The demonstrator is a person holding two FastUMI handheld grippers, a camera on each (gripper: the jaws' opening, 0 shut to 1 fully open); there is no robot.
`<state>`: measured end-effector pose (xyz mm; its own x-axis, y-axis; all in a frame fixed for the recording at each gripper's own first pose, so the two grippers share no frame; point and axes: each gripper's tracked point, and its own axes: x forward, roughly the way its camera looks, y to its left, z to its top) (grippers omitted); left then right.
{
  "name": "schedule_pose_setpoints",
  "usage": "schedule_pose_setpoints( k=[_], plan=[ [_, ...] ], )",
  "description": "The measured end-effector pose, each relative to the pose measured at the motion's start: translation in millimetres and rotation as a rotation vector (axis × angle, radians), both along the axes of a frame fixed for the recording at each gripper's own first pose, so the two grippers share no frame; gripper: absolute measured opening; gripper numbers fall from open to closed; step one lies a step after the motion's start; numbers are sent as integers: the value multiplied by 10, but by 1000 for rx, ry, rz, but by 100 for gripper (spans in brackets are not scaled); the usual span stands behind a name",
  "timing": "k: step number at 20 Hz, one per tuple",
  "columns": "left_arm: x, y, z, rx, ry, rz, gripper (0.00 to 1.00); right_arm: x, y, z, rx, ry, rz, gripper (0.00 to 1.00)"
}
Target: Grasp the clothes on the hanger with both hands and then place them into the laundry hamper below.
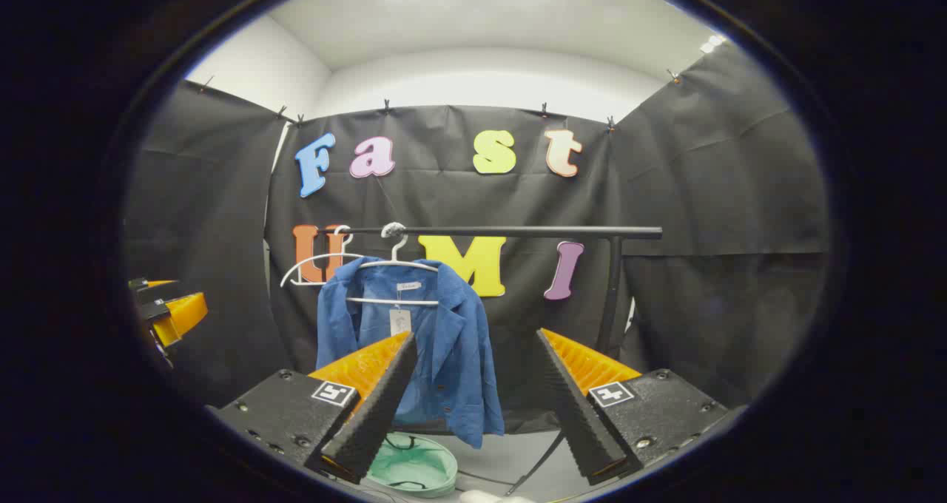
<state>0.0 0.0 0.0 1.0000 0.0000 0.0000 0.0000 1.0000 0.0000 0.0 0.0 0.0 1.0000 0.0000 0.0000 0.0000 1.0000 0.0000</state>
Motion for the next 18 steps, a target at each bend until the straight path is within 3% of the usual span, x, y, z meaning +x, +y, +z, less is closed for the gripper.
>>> schedule_pose_setpoints(
  k=[11, 18],
  plan=[
    [105, 57, -99, -5, 23, -7, 99, 73, 156, -54, -18, 13, 24, 99],
    [413, 122, -249, -22, 38, 32, 99, 603, 246, -225, -47, 56, 56, 100]
  ],
)
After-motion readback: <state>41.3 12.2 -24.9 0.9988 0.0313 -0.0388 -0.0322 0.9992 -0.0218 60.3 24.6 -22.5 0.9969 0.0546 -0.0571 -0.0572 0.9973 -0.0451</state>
